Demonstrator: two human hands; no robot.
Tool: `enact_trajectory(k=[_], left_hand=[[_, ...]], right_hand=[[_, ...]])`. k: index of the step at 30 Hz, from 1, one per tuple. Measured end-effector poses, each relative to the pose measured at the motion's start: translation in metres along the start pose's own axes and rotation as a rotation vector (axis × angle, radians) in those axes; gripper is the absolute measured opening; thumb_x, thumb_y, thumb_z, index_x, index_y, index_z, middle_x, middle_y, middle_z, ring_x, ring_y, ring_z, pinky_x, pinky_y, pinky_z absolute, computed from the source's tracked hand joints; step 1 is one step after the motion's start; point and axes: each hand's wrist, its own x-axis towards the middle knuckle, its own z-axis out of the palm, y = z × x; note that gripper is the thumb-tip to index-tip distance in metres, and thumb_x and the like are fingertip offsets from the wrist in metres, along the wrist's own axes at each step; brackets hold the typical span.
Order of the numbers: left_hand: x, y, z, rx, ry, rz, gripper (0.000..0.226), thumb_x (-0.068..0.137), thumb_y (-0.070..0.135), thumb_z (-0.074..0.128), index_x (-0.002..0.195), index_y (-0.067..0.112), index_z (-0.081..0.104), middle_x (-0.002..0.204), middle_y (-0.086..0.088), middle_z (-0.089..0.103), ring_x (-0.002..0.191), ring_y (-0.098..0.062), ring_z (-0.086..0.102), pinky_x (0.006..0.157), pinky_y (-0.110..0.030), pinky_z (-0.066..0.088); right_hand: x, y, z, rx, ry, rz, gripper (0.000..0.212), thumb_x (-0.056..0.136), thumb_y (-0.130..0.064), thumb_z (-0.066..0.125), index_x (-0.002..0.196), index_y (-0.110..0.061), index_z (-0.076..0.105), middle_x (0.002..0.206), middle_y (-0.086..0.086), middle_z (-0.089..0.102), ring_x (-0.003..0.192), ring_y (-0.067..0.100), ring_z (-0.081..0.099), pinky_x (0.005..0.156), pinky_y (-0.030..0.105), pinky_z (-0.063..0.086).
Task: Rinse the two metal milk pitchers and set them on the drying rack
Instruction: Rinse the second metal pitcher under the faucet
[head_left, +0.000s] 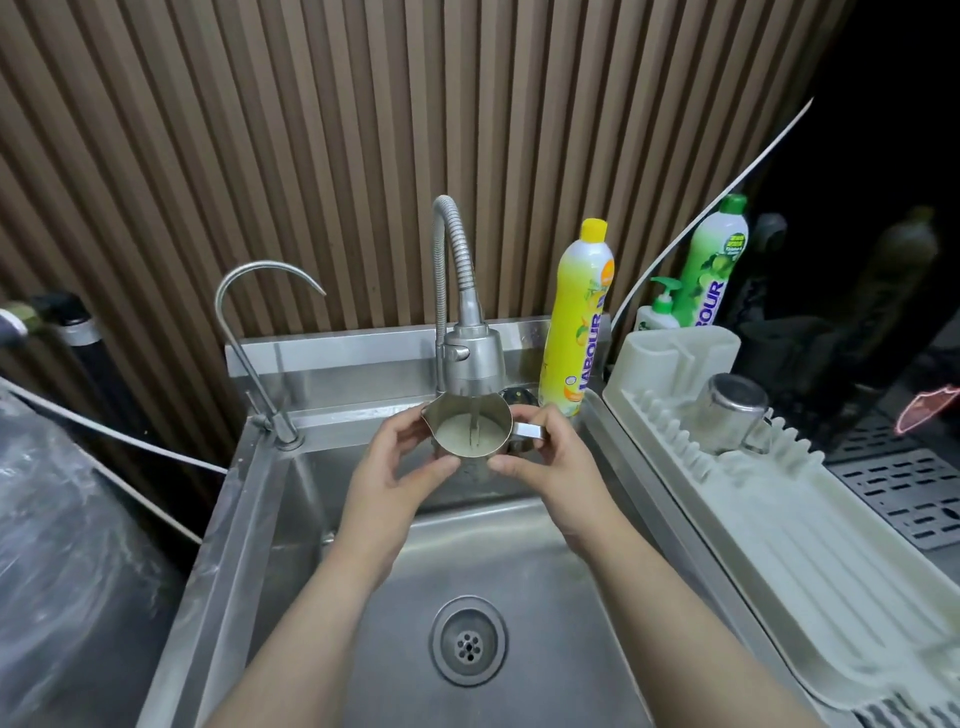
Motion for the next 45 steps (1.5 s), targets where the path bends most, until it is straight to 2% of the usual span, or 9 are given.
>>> enact_trajectory(k=[3, 8, 15, 20, 26, 37, 41, 43, 45], left_hand=[[-0.002, 0.0, 0.005, -0.014, 0.014, -0.003, 0.049, 0.077, 0.001, 0.07, 0.109, 0.037, 0.058, 0.106, 0.029, 0.067, 0.108, 0.005, 0.058, 0.091, -0.017, 0.045], [-0.005, 0.001, 0.012, -0.044, 0.074, 0.007, 0.049, 0.076, -0.001, 0.07, 0.109, 0.034, 0.059, 0.107, 0.023, 0.069, 0.114, -0.005, 0.058, 0.098, -0.028, 0.043], [-0.009, 0.004, 0.019, -0.027, 0.131, 0.023, 0.048, 0.076, -0.002, 0.069, 0.108, 0.032, 0.059, 0.103, 0.025, 0.069, 0.112, -0.007, 0.058, 0.092, -0.021, 0.046], [-0.014, 0.001, 0.019, -0.006, 0.169, 0.032, 0.048, 0.076, -0.001, 0.07, 0.111, 0.029, 0.059, 0.106, 0.02, 0.069, 0.114, -0.012, 0.058, 0.096, -0.026, 0.044], [-0.014, -0.002, 0.02, 0.007, 0.182, 0.02, 0.048, 0.076, -0.002, 0.07, 0.11, 0.03, 0.058, 0.106, 0.023, 0.068, 0.111, -0.008, 0.058, 0.098, -0.03, 0.044], [-0.019, -0.009, 0.021, 0.027, 0.17, -0.068, 0.046, 0.076, 0.003, 0.072, 0.113, 0.027, 0.058, 0.115, 0.009, 0.066, 0.117, -0.012, 0.057, 0.103, -0.039, 0.043], [-0.018, -0.004, 0.021, 0.039, 0.157, -0.101, 0.047, 0.072, 0.018, 0.078, 0.113, 0.03, 0.059, 0.114, 0.011, 0.066, 0.115, -0.009, 0.058, 0.103, -0.04, 0.044], [-0.015, 0.001, 0.02, 0.024, 0.154, -0.13, 0.048, 0.066, 0.032, 0.079, 0.11, 0.035, 0.06, 0.115, 0.009, 0.067, 0.113, -0.009, 0.06, 0.103, -0.042, 0.045], [-0.01, 0.006, 0.019, 0.004, 0.145, -0.142, 0.049, 0.06, 0.04, 0.077, 0.106, 0.037, 0.062, 0.115, 0.007, 0.068, 0.112, -0.011, 0.061, 0.103, -0.046, 0.045]], right_hand=[[0.0, -0.003, -0.004, 0.007, -0.025, 0.01, 0.041, 0.071, 0.0, 0.075, 0.09, -0.032, 0.06, 0.105, -0.017, 0.061, 0.103, 0.001, 0.054, 0.078, 0.004, 0.042], [0.004, -0.006, -0.012, -0.012, -0.085, -0.016, 0.04, 0.07, 0.0, 0.076, 0.095, -0.026, 0.059, 0.101, -0.018, 0.06, 0.085, -0.016, 0.051, 0.073, 0.0, 0.038], [0.011, -0.001, -0.017, -0.013, -0.134, -0.009, 0.039, 0.068, -0.008, 0.08, 0.095, -0.026, 0.058, 0.103, -0.017, 0.061, 0.097, 0.008, 0.053, 0.078, 0.008, 0.044], [0.013, 0.005, -0.016, -0.022, -0.148, 0.024, 0.044, 0.067, -0.013, 0.082, 0.104, -0.019, 0.059, 0.109, -0.009, 0.063, 0.11, 0.02, 0.055, 0.092, 0.034, 0.048], [0.014, 0.006, -0.02, -0.032, -0.166, 0.012, 0.042, 0.068, -0.008, 0.08, 0.105, -0.012, 0.06, 0.098, -0.019, 0.059, 0.08, -0.018, 0.048, 0.072, 0.001, 0.039], [0.008, 0.012, -0.023, -0.041, -0.171, 0.053, 0.039, 0.068, -0.009, 0.08, 0.1, -0.013, 0.059, 0.102, -0.017, 0.061, 0.076, -0.018, 0.047, 0.067, -0.001, 0.037], [0.01, 0.009, -0.021, 0.025, -0.187, 0.126, 0.035, 0.068, -0.008, 0.08, 0.095, -0.013, 0.059, 0.088, -0.015, 0.066, 0.081, -0.005, 0.058, 0.077, 0.015, 0.048], [0.013, 0.006, -0.02, 0.066, -0.2, 0.176, 0.028, 0.067, -0.01, 0.081, 0.079, -0.022, 0.059, 0.071, -0.015, 0.066, 0.078, 0.011, 0.061, 0.079, 0.033, 0.054], [0.017, 0.002, -0.019, 0.076, -0.197, 0.184, 0.035, 0.066, -0.012, 0.082, 0.061, -0.03, 0.053, 0.06, -0.016, 0.061, 0.073, 0.014, 0.058, 0.069, 0.033, 0.051]])
